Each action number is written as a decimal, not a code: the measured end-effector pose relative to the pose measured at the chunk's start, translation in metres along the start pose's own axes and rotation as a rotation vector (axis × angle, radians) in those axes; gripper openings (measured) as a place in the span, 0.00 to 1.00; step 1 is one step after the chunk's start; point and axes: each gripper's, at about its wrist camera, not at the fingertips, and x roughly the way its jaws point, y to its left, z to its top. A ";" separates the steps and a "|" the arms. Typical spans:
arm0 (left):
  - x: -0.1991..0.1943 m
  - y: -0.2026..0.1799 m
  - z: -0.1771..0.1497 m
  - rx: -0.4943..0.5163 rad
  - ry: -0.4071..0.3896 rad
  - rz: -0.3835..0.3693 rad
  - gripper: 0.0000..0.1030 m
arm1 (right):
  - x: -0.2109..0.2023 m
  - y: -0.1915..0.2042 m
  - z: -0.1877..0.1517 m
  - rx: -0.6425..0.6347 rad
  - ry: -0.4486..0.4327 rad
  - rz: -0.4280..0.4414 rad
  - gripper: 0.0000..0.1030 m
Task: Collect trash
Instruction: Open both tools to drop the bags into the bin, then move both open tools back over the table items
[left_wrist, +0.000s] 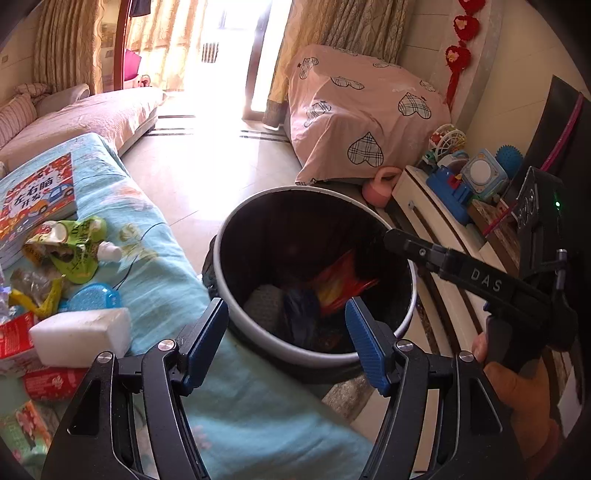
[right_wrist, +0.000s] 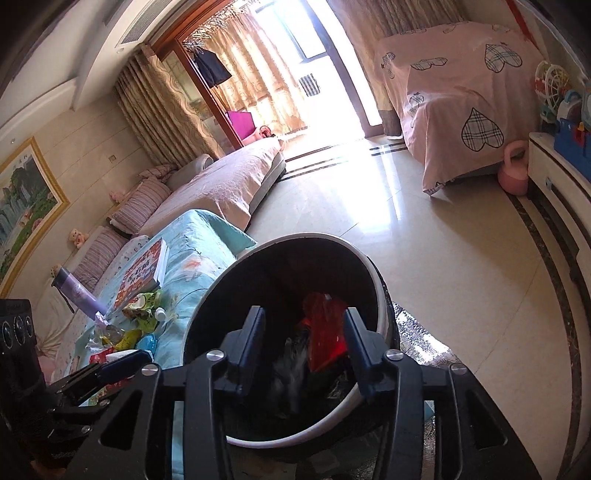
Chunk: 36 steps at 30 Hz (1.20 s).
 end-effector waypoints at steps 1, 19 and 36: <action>-0.005 0.003 -0.004 -0.007 -0.005 0.003 0.66 | -0.001 0.001 0.000 0.001 0.000 0.005 0.48; -0.085 0.072 -0.085 -0.175 -0.050 0.072 0.71 | -0.031 0.051 -0.054 -0.004 -0.005 0.105 0.88; -0.129 0.126 -0.147 -0.249 -0.063 0.131 0.72 | -0.018 0.130 -0.108 -0.156 0.106 0.171 0.88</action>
